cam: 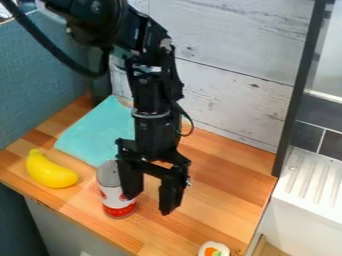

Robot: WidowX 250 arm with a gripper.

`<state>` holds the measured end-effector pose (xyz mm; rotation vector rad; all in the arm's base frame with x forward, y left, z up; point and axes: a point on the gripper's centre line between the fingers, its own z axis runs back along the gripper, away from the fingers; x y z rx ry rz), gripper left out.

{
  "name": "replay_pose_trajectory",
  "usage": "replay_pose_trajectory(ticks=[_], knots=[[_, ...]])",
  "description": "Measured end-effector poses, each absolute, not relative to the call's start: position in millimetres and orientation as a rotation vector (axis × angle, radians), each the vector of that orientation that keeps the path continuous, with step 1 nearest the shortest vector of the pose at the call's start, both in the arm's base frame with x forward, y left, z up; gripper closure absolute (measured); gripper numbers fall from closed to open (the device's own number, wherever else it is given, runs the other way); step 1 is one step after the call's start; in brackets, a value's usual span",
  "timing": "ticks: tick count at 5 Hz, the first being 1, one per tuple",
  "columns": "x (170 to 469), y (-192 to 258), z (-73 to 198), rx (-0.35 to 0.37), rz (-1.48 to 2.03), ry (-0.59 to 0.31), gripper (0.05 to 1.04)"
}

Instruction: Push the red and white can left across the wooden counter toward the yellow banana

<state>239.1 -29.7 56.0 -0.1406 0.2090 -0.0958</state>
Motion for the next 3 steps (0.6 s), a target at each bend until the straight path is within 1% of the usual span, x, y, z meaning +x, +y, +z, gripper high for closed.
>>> replay_pose_trajectory(ticks=[1,2,3], knots=[[237.7,-24.4,56.7,-0.154,-0.111,0.248,0.083],[242.1,-12.7,65.1,-0.154,-0.128,0.257,0.083],[243.8,-3.8,70.7,-0.124,-0.143,0.302,0.083]])
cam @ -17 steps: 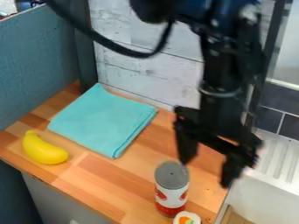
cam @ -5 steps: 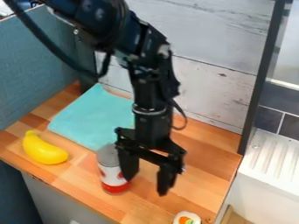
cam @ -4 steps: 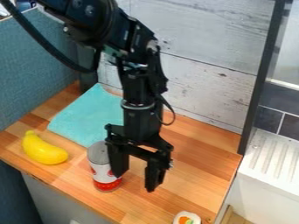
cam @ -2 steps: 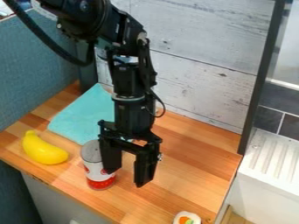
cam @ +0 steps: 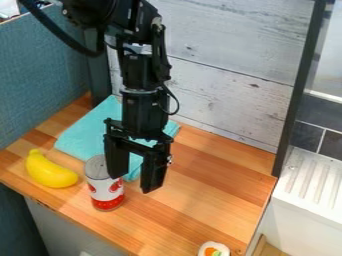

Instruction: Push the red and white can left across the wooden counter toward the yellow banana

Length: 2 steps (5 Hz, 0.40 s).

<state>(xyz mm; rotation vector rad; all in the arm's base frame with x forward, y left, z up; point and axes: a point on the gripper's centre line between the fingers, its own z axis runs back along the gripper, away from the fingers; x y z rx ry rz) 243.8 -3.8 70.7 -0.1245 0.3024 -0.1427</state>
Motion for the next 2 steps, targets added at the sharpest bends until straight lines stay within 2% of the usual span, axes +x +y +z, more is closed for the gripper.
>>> replay_pose_trajectory(ticks=[1,2], knots=[[245.8,3.5,80.2,-0.083,-0.148,0.339,0.083],[243.6,3.9,82.3,-0.081,-0.148,0.378,0.083]])
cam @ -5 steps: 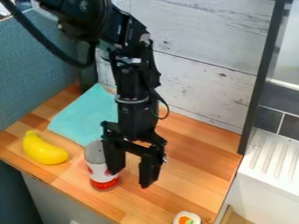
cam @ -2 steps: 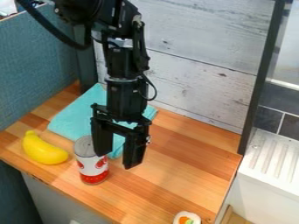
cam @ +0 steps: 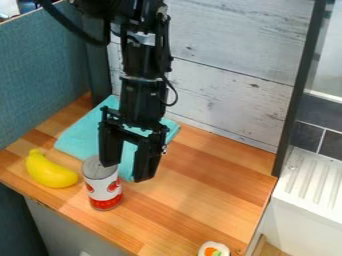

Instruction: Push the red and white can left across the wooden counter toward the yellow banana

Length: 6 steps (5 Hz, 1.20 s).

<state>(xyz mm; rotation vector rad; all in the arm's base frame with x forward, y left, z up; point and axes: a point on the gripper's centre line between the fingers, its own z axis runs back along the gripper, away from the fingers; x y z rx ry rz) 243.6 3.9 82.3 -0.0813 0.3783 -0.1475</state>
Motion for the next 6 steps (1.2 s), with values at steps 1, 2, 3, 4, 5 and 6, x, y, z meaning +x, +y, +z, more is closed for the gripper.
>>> replay_pose_trajectory(ticks=[1,2,3,4,5,6], knots=[[244.0,-2.8,85.4,-0.071,-0.148,0.385,0.083],[246.0,-33.6,104.1,-0.004,-0.248,0.335,0.083],[241.6,-47.7,119.2,0.082,-0.259,0.296,0.083],[241.3,-49.8,129.3,0.094,-0.247,0.245,0.083],[233.0,-49.4,129.5,0.089,-0.145,0.248,0.083],[233.0,-49.6,129.5,0.088,-0.137,0.248,0.083]])
